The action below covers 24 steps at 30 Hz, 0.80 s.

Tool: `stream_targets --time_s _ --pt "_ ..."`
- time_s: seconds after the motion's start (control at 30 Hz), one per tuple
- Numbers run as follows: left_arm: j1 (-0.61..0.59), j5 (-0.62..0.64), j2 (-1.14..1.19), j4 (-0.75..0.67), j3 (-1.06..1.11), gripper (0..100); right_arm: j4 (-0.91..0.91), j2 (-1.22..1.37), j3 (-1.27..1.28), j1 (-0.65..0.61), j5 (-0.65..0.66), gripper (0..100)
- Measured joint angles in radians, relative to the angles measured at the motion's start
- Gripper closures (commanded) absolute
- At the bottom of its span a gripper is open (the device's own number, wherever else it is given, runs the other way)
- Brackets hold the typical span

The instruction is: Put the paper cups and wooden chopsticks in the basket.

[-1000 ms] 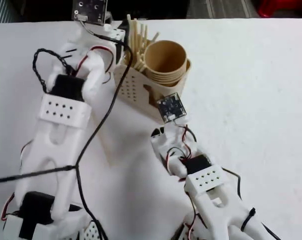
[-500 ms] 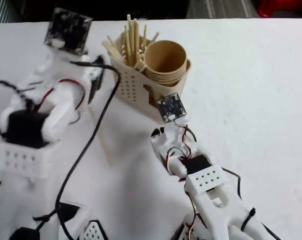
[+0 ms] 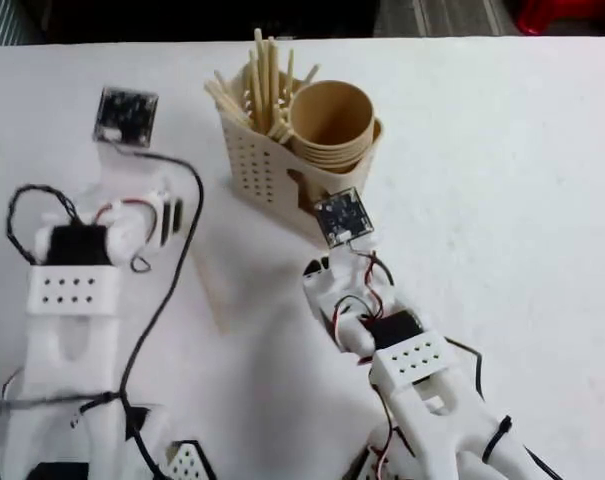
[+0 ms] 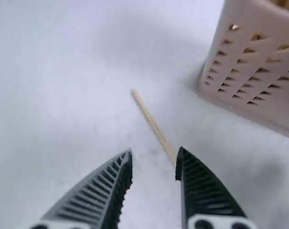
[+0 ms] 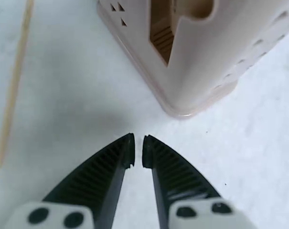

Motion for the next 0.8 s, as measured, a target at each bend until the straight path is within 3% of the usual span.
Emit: stream_targets --time_s 0.2,0.4,0.8 --pt "0.0 0.006 0.0 -0.226 0.247 83 0.0 0.0 0.0 0.0 0.0 95.0" --pt "0.0 0.034 0.04 -0.269 0.276 83 0.0 0.0 0.0 0.0 0.0 95.0" --pt "0.0 0.06 0.697 -0.16 -0.123 84 0.0 0.0 0.0 0.0 0.0 95.0"
